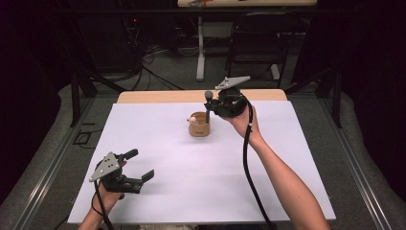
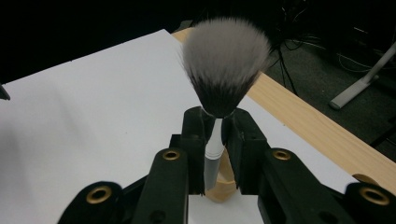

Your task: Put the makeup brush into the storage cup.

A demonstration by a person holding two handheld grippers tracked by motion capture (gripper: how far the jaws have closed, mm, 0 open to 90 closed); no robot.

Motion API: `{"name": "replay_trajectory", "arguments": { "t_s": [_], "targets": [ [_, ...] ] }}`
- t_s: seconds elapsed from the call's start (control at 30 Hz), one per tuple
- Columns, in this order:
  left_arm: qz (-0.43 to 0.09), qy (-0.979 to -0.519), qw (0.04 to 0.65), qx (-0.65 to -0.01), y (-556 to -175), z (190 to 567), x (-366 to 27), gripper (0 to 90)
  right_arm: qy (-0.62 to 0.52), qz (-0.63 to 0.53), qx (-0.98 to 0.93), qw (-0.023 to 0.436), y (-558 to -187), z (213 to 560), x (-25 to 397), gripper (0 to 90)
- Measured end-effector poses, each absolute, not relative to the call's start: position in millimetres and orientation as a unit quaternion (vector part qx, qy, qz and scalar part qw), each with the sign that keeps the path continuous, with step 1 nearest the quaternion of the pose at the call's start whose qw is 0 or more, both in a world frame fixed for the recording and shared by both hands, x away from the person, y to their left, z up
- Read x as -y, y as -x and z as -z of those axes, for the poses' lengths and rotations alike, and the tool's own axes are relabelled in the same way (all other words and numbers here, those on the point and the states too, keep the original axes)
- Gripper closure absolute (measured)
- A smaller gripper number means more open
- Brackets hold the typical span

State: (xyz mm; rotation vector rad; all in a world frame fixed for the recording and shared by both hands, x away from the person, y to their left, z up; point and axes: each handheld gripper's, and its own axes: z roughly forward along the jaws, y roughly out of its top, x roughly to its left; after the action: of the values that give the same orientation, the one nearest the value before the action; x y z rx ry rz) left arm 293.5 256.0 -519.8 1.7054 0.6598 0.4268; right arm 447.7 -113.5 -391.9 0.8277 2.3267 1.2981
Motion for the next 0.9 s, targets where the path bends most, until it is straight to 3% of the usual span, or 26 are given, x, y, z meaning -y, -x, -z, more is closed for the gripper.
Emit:
{"name": "replay_trajectory", "arguments": {
  "t_s": [0.9],
  "targets": [
    [-0.184, -0.732, 0.59, -0.285, -294, 520, -256, 0.1, -0.305, -0.457, -0.814, 0.188, -469, 405, 106, 77.4]
  ]
}}
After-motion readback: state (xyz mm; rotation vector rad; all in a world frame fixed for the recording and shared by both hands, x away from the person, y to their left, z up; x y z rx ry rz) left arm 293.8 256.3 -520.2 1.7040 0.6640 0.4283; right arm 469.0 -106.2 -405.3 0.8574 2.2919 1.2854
